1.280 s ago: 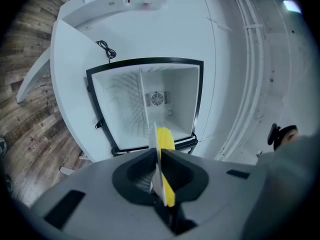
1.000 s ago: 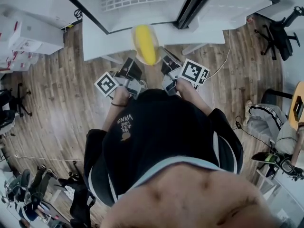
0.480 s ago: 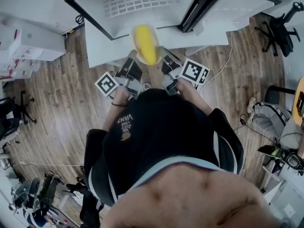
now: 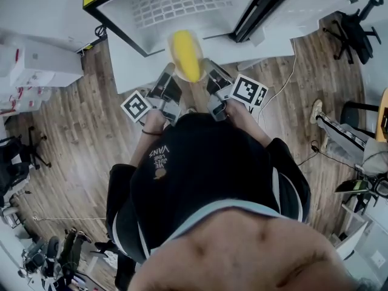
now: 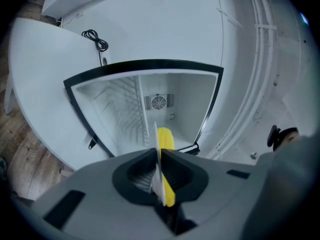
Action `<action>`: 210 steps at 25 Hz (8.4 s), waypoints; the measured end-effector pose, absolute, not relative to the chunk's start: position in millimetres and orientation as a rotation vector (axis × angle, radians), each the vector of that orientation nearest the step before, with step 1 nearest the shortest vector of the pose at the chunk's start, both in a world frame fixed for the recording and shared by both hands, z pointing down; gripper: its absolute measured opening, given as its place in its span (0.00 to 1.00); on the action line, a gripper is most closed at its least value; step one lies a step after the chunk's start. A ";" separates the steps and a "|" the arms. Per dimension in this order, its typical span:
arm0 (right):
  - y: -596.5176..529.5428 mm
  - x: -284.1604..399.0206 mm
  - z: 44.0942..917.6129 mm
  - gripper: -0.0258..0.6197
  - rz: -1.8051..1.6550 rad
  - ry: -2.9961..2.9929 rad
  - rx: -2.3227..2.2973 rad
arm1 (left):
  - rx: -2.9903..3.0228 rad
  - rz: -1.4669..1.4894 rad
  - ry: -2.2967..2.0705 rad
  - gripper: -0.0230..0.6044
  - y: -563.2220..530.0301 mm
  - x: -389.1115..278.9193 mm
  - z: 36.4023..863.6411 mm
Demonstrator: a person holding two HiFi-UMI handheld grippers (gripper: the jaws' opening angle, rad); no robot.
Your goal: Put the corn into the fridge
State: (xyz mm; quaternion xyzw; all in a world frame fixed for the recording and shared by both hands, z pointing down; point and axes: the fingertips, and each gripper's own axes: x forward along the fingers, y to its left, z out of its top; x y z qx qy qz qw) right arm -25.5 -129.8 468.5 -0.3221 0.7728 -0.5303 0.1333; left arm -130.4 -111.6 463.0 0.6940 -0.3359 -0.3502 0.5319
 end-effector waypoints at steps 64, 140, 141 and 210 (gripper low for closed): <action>-267.4 -58.8 459.4 0.08 -1.632 2.421 -0.702 | 1.541 -1.031 -0.945 0.09 -222.6 -156.9 456.5; -256.8 -34.4 424.0 0.33 -0.860 2.792 -0.891 | 1.330 -1.254 -0.983 0.10 -258.0 -160.2 461.7; -254.5 -35.3 424.3 0.33 -0.828 2.814 -0.902 | 1.331 -1.254 -0.982 0.10 -258.2 -160.2 461.6; -273.4 -74.0 452.0 0.44 -0.170 3.183 -1.218 | 1.422 -1.242 -0.917 0.10 -267.7 -160.5 460.3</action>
